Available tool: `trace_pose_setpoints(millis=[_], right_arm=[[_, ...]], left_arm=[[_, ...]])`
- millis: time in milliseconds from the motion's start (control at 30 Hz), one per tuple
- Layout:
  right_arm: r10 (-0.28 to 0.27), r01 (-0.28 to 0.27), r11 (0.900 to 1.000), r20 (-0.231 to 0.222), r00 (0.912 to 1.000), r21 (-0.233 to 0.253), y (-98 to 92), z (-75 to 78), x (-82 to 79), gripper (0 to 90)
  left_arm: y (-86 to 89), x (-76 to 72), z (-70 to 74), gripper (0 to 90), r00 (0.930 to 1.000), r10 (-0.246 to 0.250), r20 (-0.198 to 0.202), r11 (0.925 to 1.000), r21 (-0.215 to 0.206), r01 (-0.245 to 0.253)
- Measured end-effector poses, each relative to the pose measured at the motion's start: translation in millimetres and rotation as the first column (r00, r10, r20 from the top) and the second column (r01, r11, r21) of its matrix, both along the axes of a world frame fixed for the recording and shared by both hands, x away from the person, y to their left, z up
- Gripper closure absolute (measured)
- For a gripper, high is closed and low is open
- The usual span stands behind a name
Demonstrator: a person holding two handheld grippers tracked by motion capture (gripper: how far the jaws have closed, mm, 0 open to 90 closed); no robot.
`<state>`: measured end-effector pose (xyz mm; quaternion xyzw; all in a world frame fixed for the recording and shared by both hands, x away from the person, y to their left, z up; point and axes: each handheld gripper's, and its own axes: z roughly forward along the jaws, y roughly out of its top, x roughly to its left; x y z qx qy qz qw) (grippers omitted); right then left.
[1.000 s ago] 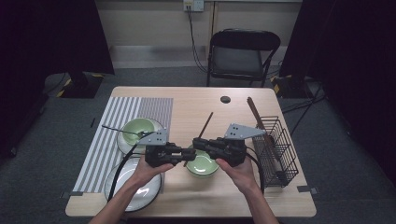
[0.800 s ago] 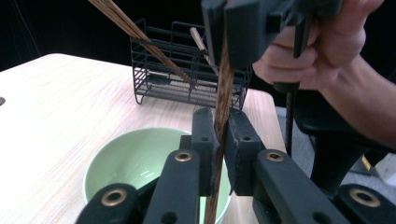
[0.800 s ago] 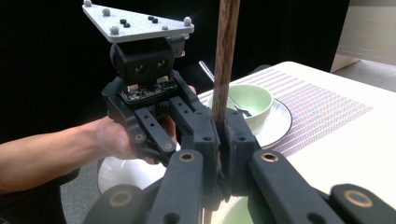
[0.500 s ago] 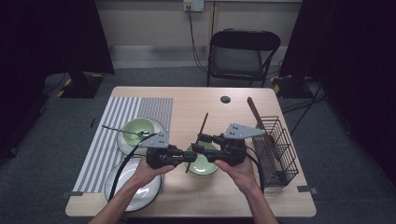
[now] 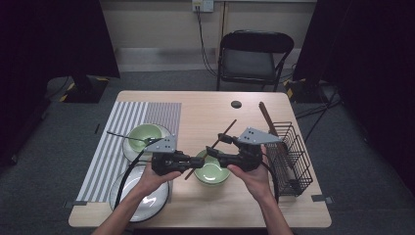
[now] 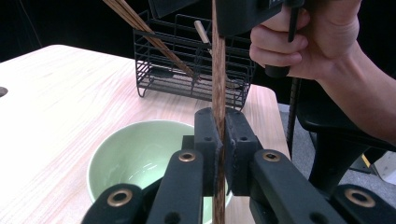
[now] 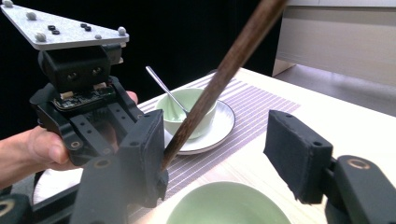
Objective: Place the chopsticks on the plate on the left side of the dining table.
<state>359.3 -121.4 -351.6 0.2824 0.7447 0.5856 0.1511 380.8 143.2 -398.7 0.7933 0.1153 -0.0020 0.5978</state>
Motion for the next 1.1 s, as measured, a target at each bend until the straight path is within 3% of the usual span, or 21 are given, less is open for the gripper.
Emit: trace_pose_setpoints(millis=[200, 467, 600, 767, 900, 1100], right_arm=[[-0.008, 0.008, 1.000, 0.008, 0.9999, -0.002, -1.9, -0.6, 0.9, 37.2], [-0.064, 0.064, 0.998, 0.012, 0.9979, -0.008, -9.4, 0.7, 3.5, 35.1], [-0.111, 0.110, 0.994, 0.025, 0.9936, 0.006, -19.4, 5.7, 3.1, 32.5], [-0.124, 0.123, 0.992, 0.037, 0.9916, 0.033, -26.7, 9.0, 2.5, 30.9], [-0.165, 0.164, 0.986, 0.047, 0.9852, 0.021, -30.6, 9.1, 3.6, 29.9], [-0.176, 0.175, 0.984, 0.027, 0.9840, 0.023, -35.9, 2.0, 10.1, 29.3]], left_arm=[[2.7, 1.0, 1.2, 85.3, 1.0000, 0.008, 0.002, 1.0000, -0.004, -0.008], [10.1, 6.7, -2.0, 85.4, 0.9996, 0.020, -0.022, 0.9998, -0.002, -0.020], [11.0, 6.6, -1.9, 85.4, 0.9996, 0.024, -0.011, 0.9997, 0.009, -0.024], [2.7, 3.7, -6.0, 85.3, 0.9999, 0.004, -0.010, 0.9992, 0.040, -0.004], [3.1, 3.5, -5.5, 85.4, 1.0000, -0.006, -0.007, 0.9987, 0.051, 0.006], [12.4, 6.9, -1.8, 85.4, 0.9999, 0.005, -0.013, 0.9998, 0.020, -0.005]])
